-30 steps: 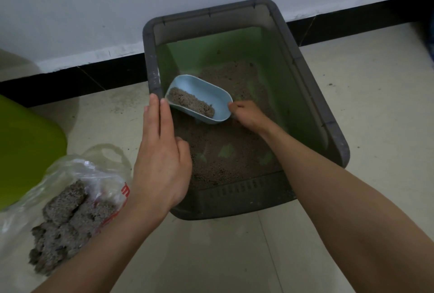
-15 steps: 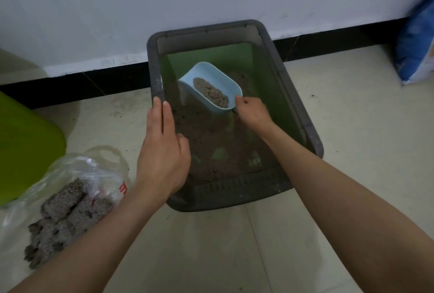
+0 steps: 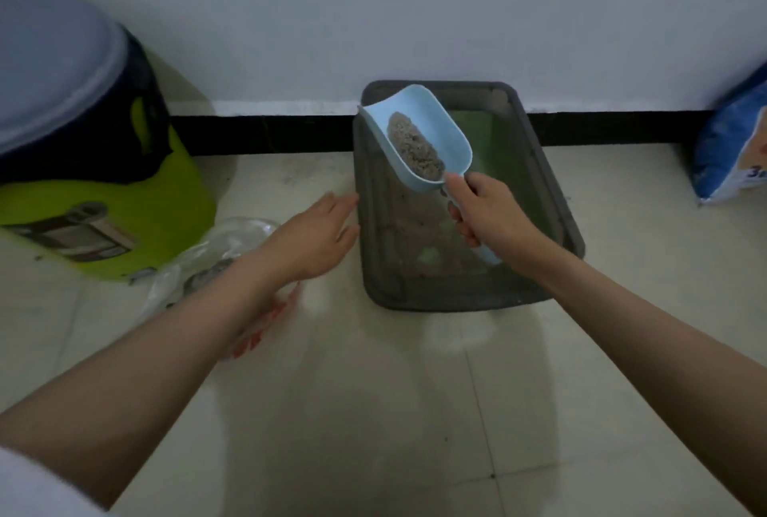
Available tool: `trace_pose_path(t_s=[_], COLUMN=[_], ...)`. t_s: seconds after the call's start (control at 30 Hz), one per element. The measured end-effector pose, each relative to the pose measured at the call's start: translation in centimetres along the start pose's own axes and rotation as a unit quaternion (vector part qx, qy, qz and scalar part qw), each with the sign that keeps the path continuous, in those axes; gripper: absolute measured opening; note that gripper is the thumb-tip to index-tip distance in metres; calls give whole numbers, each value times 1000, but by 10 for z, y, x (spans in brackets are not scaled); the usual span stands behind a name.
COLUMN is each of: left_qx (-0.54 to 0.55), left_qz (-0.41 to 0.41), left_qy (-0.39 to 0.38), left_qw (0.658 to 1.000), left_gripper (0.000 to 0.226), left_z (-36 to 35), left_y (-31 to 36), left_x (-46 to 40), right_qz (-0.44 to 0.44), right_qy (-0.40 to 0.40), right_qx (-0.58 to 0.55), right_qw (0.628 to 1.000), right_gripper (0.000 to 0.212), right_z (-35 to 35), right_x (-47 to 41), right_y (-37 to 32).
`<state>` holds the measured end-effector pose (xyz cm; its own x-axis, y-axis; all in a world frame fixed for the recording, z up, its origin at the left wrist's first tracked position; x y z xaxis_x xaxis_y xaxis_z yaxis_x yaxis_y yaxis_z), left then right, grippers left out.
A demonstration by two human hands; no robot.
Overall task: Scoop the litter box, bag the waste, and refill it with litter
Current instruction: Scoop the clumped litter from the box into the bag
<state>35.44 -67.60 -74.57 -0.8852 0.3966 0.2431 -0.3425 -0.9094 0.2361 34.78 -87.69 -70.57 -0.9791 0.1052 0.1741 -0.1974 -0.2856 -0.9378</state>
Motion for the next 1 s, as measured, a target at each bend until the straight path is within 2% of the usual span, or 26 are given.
trace_pose_path(t_s=[0.07, 0.17, 0.27, 0.4, 0.47, 0.6, 0.7, 0.77, 0.83, 0.93, 1.0], left_qx=[23, 72, 57, 93, 104, 103, 107, 112, 110, 108, 105], left_qz=[38, 139, 256, 354, 380, 427, 443, 442, 431, 390, 350], left_qy=[9, 97, 122, 71, 71, 123, 139, 139, 133, 159, 190], left_qw=[999, 983, 957, 928, 916, 890, 879, 879, 886, 900, 911], left_gripper=[54, 49, 52, 57, 52, 21, 18, 18, 18, 20, 22], left_z=[-10, -30, -60, -89, -94, -88, -85, -85, -84, -74, -61], left_y=[-37, -102, -154, -188, -195, -201, -203, -201, -197, -186, -173], left_x=[35, 94, 147, 178, 180, 179, 178, 178, 179, 176, 168], right_qz=[10, -3, -7, -19, 0, 125, 173, 170, 159, 90, 49], right_qy=[-35, -117, -207, -296, -306, -292, -288, -282, -267, -265, -258], right_qx=[16, 38, 166, 357, 432, 578, 632, 631, 600, 444, 315], right_qw=[999, 992, 964, 886, 848, 752, 698, 702, 737, 851, 912], right_gripper=[34, 36, 39, 29, 32, 28, 27, 28, 27, 28, 28], right_z=[-31, -85, -133, -191, -213, -238, -242, -236, -223, -192, -164], right_x=[13, 29, 39, 45, 50, 64, 65, 61, 57, 45, 37], right_y=[-5, 1, 4, -3, -11, -36, -43, -44, -45, -42, -40])
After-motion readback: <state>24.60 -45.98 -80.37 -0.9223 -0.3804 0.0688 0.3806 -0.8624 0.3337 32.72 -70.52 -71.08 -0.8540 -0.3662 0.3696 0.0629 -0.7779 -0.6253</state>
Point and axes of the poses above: each hand's wrist, its own x-axis away from the middle knuckle, its own z-axis out of the back of the hand, y = z × x, the point moved 5 cm from there along -x, towards the middle knuckle, and after that the axes turned 14 degrees about -x, right-handed, at the moved point
